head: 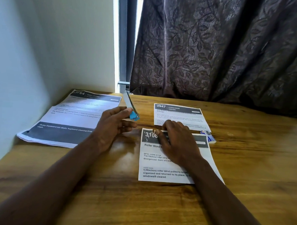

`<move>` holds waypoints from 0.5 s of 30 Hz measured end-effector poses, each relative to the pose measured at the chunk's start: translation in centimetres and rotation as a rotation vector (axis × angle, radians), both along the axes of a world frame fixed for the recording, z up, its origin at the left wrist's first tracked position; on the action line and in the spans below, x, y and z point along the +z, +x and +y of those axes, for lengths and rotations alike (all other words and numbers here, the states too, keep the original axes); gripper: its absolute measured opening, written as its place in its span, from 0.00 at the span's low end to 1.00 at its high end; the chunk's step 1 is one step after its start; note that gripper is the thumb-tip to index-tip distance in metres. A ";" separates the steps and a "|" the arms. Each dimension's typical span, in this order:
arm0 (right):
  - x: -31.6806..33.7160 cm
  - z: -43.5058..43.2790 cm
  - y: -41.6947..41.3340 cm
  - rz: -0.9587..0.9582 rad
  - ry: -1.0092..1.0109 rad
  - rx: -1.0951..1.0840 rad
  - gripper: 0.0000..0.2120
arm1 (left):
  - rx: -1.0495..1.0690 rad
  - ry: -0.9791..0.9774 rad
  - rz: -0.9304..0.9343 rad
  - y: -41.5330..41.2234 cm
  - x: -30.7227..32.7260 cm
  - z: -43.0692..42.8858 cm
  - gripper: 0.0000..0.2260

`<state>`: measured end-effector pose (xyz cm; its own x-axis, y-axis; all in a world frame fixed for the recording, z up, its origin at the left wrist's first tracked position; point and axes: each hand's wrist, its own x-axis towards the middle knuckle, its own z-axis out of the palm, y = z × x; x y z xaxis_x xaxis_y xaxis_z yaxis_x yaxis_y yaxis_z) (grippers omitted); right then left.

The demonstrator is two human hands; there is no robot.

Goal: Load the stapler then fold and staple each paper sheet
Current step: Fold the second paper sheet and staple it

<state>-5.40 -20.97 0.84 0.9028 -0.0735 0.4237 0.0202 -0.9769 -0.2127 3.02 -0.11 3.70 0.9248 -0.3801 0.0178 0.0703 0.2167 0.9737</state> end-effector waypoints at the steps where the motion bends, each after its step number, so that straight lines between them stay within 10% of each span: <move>1: 0.0 0.0 0.0 0.004 0.015 0.006 0.14 | -0.006 -0.009 0.016 0.2 0.0 0.1 0.07; 15: 0.5 0.5 -0.2 -0.003 -0.003 0.126 0.11 | -0.148 0.123 -0.073 -0.1 -0.1 0.0 0.17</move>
<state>-5.56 -20.51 1.34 0.9035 0.0418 0.4265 0.1436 -0.9673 -0.2093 2.88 -0.15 3.63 0.8566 -0.5152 0.0276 0.0213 0.0888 0.9958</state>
